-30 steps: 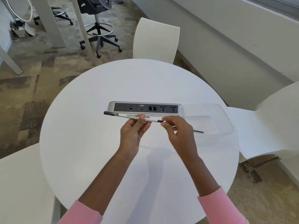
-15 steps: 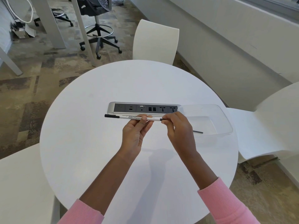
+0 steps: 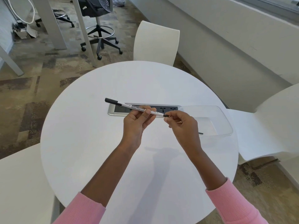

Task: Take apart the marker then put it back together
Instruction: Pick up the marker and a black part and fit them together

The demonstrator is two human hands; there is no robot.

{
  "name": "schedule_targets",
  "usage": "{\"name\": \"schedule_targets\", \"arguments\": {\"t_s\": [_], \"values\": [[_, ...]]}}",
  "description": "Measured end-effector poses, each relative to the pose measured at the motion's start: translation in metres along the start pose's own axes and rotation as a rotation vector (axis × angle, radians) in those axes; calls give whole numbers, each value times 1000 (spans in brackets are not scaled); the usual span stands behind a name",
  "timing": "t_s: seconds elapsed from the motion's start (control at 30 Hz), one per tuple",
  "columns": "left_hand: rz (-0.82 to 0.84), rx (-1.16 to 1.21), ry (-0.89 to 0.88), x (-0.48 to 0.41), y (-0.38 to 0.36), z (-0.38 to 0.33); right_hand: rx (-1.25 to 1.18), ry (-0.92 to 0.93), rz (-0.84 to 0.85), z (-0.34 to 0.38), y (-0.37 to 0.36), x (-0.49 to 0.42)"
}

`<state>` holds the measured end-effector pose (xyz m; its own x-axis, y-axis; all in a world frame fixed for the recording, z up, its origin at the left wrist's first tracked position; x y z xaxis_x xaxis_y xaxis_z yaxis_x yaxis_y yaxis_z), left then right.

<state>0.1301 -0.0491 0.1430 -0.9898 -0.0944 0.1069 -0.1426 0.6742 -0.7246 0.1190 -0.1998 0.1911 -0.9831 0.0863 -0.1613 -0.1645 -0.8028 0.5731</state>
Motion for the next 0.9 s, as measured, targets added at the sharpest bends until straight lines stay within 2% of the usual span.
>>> {"name": "schedule_targets", "arguments": {"t_s": [0.1,0.2,0.3,0.43,0.67,0.77,0.9], "values": [[9,51,23,1,-3,0,228,244,-104,23,9,5],[4,77,43,2,-4,0,399,387,-158,37,10,10],[9,81,44,3,-4,0,505,452,-208,43,12,14],[5,78,31,3,-5,-1,523,483,-252,49,14,15],[24,33,-1,3,-12,0,507,433,-250,47,15,10],[50,-5,-2,4,-17,2,441,362,-169,39,12,7],[72,-27,12,5,-18,4,242,170,-32,22,8,3]]}}
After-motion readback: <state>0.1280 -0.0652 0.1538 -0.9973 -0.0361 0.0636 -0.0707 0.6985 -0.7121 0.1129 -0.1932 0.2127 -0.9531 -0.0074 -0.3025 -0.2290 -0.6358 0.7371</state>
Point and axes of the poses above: each hand's wrist, its own x-axis away from the middle knuckle, its own y-axis out of the back of the hand, z = x × y, the point moved 9 cm from there along -x, towards the middle knuckle, and after that the axes turned 10 degrees about x, right-handed, at the moved point
